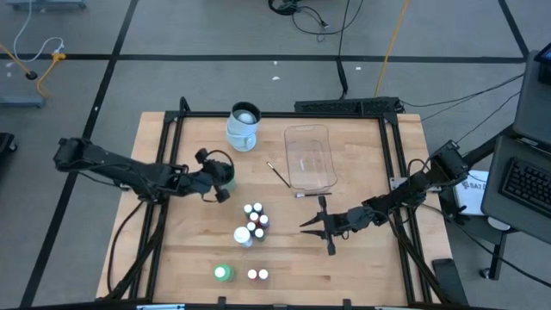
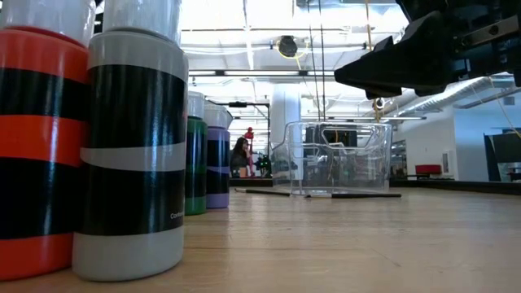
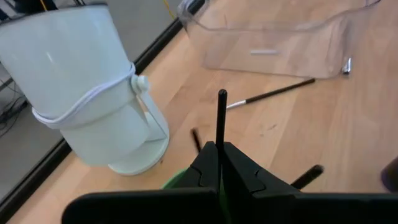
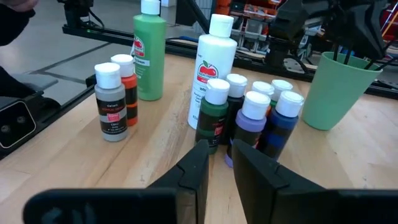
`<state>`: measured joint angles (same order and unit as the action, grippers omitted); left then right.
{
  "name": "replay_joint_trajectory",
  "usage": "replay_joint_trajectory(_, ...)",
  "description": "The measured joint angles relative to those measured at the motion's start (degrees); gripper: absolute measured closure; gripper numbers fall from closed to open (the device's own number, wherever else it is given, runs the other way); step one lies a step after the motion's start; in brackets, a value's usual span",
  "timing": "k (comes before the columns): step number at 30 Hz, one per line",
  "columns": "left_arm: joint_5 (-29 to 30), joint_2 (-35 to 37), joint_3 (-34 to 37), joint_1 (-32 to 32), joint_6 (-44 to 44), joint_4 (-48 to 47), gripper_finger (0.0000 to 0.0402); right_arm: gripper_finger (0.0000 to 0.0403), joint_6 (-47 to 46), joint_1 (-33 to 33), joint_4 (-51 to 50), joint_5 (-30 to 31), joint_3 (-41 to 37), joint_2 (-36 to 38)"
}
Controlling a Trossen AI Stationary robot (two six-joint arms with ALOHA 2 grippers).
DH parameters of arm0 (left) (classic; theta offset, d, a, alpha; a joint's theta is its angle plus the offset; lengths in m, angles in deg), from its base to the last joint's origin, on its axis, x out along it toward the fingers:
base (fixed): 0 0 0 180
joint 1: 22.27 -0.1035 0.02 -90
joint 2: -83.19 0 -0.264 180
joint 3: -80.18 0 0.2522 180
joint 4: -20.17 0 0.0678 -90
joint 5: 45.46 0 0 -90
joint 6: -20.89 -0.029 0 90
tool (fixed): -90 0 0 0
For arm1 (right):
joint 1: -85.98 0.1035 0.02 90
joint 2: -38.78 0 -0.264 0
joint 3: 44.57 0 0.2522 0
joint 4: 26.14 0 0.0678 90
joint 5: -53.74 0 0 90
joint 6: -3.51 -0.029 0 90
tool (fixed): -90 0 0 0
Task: Pick & Place Paint Supplies
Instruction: Put the gold paintbrush into the green cup, then put the silver paintbrush into the green cup
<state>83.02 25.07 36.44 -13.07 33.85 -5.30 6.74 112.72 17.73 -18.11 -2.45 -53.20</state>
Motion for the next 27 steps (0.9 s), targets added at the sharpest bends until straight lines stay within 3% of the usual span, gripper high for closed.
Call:
replay_joint_trajectory(6, -2.9, -0.3, 0.0, -0.9, -0.8, 1.7, 0.0399, 0.0339, 0.0, 0.0, 0.0, 0.0, 0.0, 0.0)
replay_joint_trajectory(16, -4.0, 0.5, -0.3, -0.9, -4.2, 2.1, 0.0358, 0.0339, 0.0, 0.0, -0.2, 0.0, 0.0, 0.0)
replay_joint_trajectory(23, -4.2, 4.4, -0.5, -0.9, -4.8, 1.3, 0.0325, 0.0339, -0.8, 0.0, -0.8, -0.1, 0.0, 0.0)
replay_joint_trajectory(27, -7.4, 9.1, -4.6, 0.6, -6.4, -3.6, 0.0317, 0.0339, -0.8, 0.0, -0.9, -0.1, 0.0, 0.0)
